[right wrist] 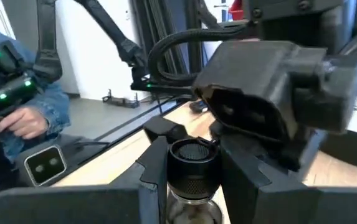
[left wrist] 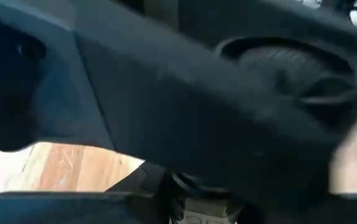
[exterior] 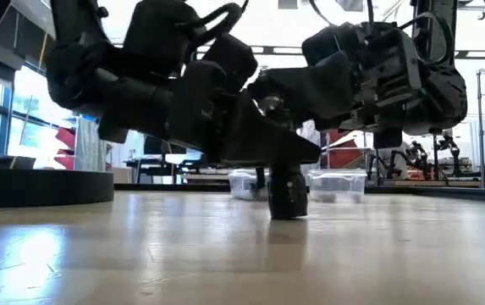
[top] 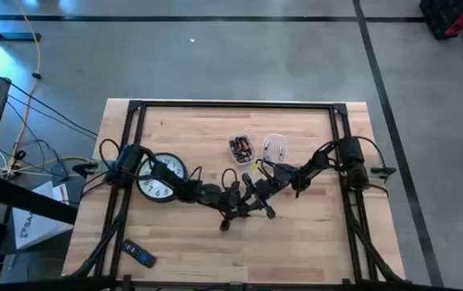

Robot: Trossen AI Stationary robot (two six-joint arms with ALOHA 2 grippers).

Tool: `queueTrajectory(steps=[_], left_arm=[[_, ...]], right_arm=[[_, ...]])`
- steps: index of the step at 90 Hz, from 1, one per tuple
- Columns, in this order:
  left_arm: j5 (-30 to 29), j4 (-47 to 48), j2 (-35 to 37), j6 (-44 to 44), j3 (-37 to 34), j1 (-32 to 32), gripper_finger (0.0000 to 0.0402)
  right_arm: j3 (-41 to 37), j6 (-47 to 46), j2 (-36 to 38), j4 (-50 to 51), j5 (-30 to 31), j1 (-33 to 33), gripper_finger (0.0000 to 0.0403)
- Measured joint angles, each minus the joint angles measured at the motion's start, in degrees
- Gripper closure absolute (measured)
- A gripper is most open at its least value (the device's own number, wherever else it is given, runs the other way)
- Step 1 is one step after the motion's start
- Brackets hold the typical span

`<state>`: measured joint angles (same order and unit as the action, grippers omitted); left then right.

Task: Insert battery
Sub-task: Close the lid of the black flashlight

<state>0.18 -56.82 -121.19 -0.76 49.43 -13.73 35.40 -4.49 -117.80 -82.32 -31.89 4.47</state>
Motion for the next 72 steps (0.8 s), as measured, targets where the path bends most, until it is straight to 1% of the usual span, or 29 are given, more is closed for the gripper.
queueTrajectory(steps=[12, 34, 64, 72], left_arm=[[1.0, 1.0, 0.0, 1.4, 1.3, -0.3, 0.0303], [2.7, 3.6, -0.1, 2.7, 3.5, -0.5, 0.0303], [1.4, 4.6, -0.2, 4.8, 5.3, -1.9, 0.0303], [1.5, 4.3, -0.2, 5.5, 5.3, -2.0, 0.0303]], right_arm=[[-1.8, -0.9, 0.0, -0.5, -2.5, -0.3, 0.0327], [-3.3, 1.0, 0.1, -2.2, -2.7, 0.8, 0.0327], [-3.3, 6.0, 0.2, -2.2, -3.3, 1.4, 0.0327], [-2.8, 6.5, 0.1, -1.7, -4.5, 1.5, 0.0327]])
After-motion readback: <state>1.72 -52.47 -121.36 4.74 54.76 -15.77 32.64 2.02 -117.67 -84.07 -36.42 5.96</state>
